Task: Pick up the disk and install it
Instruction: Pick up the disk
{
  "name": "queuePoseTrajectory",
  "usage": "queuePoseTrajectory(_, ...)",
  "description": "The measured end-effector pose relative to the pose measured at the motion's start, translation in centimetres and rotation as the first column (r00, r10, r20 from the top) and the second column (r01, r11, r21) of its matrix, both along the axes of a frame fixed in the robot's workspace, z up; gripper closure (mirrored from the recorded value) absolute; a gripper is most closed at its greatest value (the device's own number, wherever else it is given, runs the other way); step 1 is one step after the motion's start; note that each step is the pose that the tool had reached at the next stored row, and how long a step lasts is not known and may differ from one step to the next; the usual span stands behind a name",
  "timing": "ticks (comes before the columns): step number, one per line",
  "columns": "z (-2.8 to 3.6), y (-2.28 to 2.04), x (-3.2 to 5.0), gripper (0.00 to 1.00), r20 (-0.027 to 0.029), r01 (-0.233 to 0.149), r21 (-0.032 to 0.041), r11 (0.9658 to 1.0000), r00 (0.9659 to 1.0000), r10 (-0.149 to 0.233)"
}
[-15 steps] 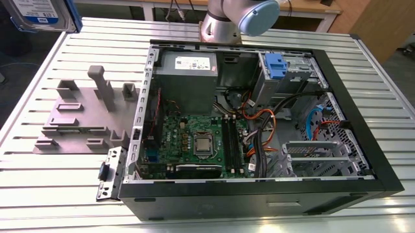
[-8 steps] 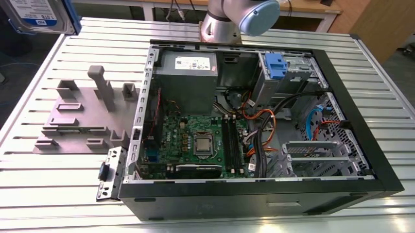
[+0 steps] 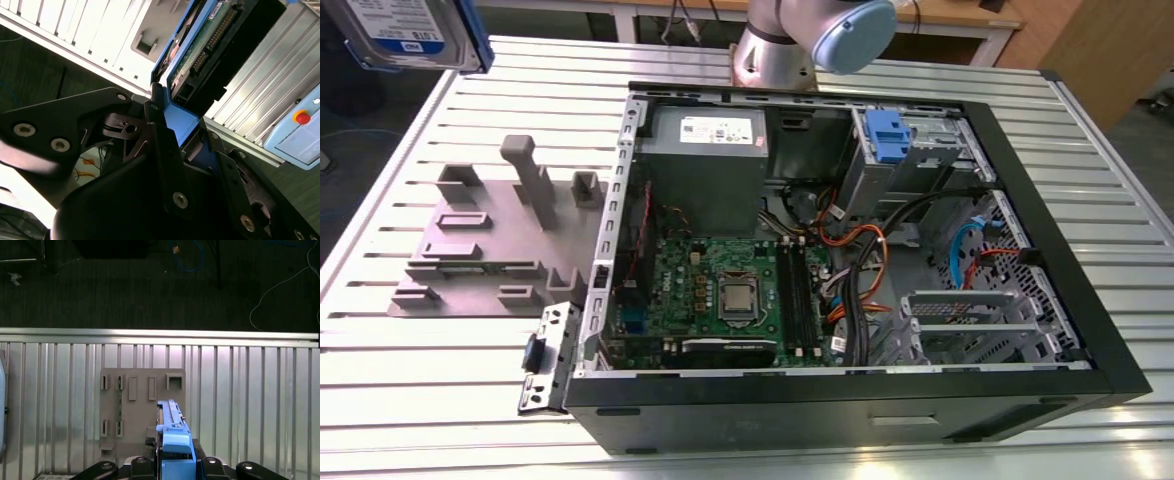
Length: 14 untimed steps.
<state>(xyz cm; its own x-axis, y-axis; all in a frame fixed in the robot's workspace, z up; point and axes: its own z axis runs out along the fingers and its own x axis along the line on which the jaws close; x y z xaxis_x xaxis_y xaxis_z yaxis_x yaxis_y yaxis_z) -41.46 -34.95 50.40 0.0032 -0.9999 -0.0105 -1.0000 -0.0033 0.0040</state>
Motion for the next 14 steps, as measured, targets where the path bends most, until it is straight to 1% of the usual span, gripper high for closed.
queuePoseTrajectory(5,0.0,0.0,0.35,0.64,-0.0001,0.0,0.0,1.0,1.0,0.0)
queuePoseTrajectory(14,0.01,0.0,0.7,0.64,-0.0001,0.0,0.0,1.0,1.0,0.0)
